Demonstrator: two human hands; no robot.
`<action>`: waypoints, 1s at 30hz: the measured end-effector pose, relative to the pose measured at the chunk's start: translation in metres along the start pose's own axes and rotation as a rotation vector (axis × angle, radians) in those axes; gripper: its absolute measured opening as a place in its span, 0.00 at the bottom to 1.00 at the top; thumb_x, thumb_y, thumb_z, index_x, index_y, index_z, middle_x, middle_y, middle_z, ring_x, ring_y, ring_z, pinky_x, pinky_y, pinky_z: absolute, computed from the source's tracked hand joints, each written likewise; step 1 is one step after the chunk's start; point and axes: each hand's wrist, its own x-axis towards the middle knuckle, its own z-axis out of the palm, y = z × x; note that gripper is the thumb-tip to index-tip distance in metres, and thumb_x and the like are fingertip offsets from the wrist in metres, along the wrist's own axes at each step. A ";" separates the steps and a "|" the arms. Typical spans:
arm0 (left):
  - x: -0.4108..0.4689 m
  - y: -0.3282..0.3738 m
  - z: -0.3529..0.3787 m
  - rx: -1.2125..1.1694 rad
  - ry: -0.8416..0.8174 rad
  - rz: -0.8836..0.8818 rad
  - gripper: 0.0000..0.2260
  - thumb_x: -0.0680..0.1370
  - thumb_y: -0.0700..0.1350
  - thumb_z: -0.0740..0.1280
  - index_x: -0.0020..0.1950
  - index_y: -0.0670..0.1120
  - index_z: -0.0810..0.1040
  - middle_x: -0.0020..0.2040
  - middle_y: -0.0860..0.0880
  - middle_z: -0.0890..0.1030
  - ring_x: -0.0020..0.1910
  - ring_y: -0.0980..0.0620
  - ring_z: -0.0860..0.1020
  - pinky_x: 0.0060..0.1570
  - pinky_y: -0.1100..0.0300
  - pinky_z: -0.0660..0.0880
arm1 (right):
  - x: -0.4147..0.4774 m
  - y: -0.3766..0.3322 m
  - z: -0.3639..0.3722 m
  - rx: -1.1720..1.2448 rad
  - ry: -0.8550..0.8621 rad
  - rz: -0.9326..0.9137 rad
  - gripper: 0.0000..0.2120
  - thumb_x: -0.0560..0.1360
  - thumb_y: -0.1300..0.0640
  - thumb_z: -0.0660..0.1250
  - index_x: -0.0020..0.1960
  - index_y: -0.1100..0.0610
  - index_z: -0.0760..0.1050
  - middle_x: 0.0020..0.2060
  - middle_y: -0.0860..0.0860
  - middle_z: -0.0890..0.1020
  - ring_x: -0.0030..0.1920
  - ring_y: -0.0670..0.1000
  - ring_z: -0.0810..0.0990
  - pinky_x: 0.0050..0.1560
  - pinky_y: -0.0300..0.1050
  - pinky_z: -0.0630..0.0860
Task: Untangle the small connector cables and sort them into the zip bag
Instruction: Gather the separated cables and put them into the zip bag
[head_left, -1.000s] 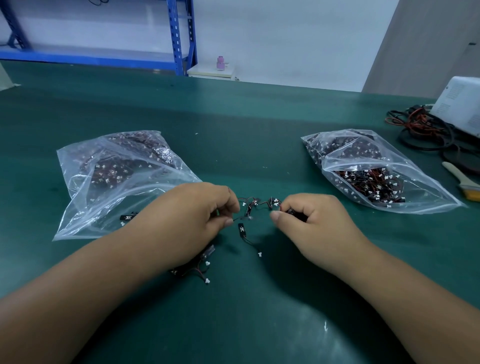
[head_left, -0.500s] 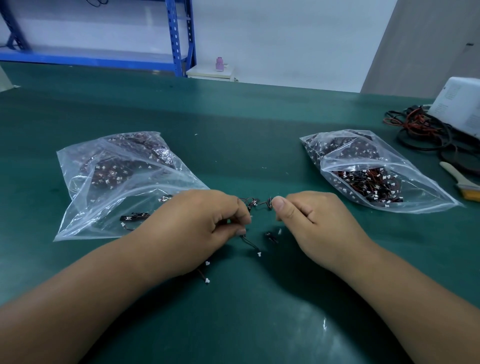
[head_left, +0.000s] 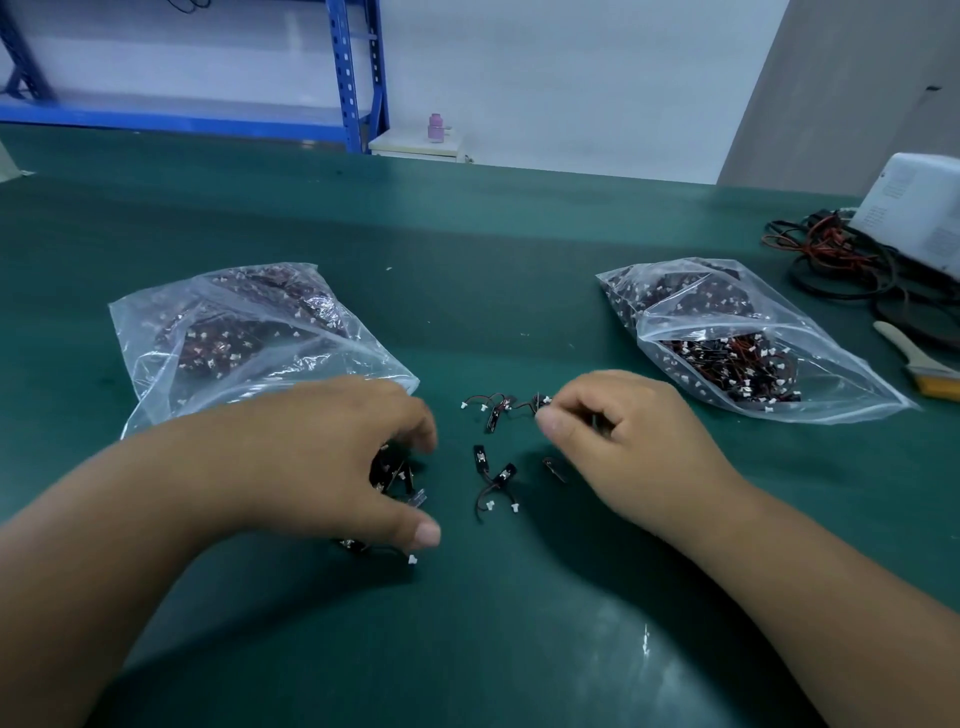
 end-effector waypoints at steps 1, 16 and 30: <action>-0.001 -0.001 -0.001 0.028 -0.073 -0.018 0.33 0.56 0.79 0.62 0.57 0.69 0.65 0.54 0.69 0.68 0.56 0.68 0.68 0.55 0.63 0.71 | 0.000 -0.002 0.000 -0.024 -0.045 -0.040 0.08 0.75 0.46 0.68 0.42 0.50 0.80 0.37 0.43 0.78 0.42 0.44 0.77 0.49 0.52 0.74; 0.010 0.004 0.009 -0.073 0.005 -0.004 0.06 0.74 0.59 0.69 0.45 0.60 0.75 0.45 0.62 0.76 0.46 0.65 0.73 0.49 0.60 0.74 | -0.003 -0.009 0.004 -0.216 -0.193 -0.062 0.10 0.78 0.58 0.67 0.54 0.46 0.83 0.46 0.44 0.78 0.53 0.51 0.76 0.59 0.51 0.64; 0.013 0.029 0.014 -0.460 0.389 0.130 0.04 0.75 0.48 0.72 0.45 0.55 0.78 0.40 0.58 0.81 0.42 0.54 0.79 0.41 0.63 0.73 | -0.010 -0.032 0.017 -0.059 -0.013 -0.151 0.16 0.75 0.38 0.61 0.46 0.48 0.80 0.39 0.43 0.78 0.43 0.49 0.76 0.47 0.51 0.70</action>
